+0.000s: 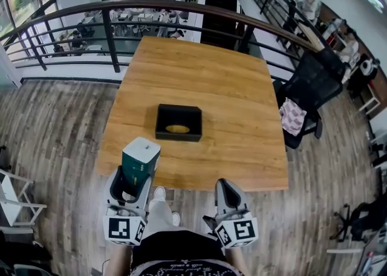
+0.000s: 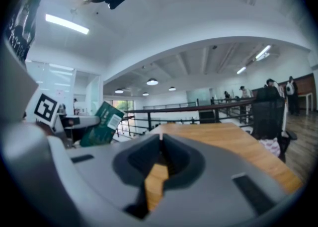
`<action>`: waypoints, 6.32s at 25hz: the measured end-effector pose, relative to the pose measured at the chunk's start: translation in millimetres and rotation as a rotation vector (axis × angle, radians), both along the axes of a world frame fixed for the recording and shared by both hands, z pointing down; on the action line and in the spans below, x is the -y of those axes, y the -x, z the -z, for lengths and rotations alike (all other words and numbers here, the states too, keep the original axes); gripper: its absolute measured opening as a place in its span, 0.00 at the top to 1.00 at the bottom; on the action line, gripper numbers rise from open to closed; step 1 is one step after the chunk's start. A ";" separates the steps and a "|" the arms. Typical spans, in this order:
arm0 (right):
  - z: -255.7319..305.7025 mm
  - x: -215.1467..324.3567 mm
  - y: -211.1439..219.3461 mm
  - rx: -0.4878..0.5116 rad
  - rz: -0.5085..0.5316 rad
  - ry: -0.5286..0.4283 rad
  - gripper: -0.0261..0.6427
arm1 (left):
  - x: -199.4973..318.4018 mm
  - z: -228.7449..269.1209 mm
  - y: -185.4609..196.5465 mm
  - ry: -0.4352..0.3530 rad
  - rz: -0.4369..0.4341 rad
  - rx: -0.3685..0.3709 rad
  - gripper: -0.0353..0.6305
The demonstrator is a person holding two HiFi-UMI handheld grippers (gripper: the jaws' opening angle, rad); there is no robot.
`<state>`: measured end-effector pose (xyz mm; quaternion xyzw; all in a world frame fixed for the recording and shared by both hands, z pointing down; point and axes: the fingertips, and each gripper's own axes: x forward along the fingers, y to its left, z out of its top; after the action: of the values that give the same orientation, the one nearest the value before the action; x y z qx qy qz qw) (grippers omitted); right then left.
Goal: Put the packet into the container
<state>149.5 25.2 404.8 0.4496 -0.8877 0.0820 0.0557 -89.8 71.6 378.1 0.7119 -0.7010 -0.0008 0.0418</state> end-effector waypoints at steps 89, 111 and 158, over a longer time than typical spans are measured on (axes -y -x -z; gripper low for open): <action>9.2 151.0 48.4 -0.022 -0.121 0.020 0.90 | 173.7 26.0 76.5 0.017 -0.222 0.077 0.41; -7.5 164.3 28.5 -0.019 -0.208 0.083 0.90 | 259.1 -14.3 3.2 0.204 -0.615 0.196 0.42; -48.6 165.0 -0.4 -0.035 -0.297 0.229 0.90 | 277.4 -166.4 -67.3 0.456 -0.857 0.385 0.42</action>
<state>150.0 -139.8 453.4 0.5678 -0.7952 0.1821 0.1095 -22.5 -205.8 544.5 0.8950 -0.3239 0.3003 0.0627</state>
